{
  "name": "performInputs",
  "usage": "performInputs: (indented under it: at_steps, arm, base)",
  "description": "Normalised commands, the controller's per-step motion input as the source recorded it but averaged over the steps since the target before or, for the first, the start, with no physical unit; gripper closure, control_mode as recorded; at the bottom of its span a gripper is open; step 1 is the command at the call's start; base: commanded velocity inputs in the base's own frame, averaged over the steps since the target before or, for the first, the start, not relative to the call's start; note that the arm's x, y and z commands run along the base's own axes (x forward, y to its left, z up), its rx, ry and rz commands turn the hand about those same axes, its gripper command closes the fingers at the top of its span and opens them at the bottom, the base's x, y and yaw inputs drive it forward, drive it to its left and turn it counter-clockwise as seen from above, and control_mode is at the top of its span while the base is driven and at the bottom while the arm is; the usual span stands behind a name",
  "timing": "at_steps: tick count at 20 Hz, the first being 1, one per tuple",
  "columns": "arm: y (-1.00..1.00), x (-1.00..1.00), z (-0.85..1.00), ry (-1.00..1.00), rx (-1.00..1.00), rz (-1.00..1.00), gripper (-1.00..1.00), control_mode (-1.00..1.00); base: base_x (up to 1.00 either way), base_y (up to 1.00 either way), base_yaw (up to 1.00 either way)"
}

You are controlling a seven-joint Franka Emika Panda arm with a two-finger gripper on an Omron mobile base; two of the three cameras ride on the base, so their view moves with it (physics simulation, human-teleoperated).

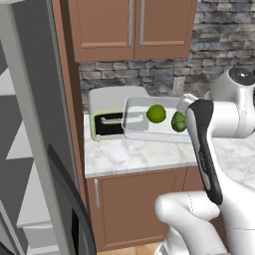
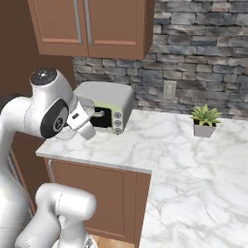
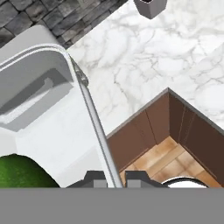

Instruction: Take the avocado and lime out of the freezer and place them in the tupperware container on the counter. Then put the tupperware containing the vegetables back in the freezer.

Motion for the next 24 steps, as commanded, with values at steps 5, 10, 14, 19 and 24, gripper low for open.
performInputs:
  at_steps: [5, 10, 14, 19, 24]
  arm:
    - [-0.04, -0.73, 0.45, 0.00, 0.00, -0.01, 1.00, -1.00]
    - [0.00, -0.74, 0.13, 0.00, 0.00, 0.00, 1.00, -1.00]
    - [0.00, -0.40, 0.00, 0.00, 0.00, 0.00, 1.00, -1.00]
    - [0.00, -0.31, 0.00, 0.01, 0.00, 0.00, 1.00, 1.00]
    - [0.00, 0.00, 0.00, 0.00, 0.00, 0.00, 1.00, 1.00]
  base:
    - [0.00, 0.00, 0.00]
    - [0.00, 0.00, 0.00]
    - [0.00, 0.00, 0.00]
    - [-0.11, 0.00, 0.00]
    - [-0.90, 0.00, 0.00]
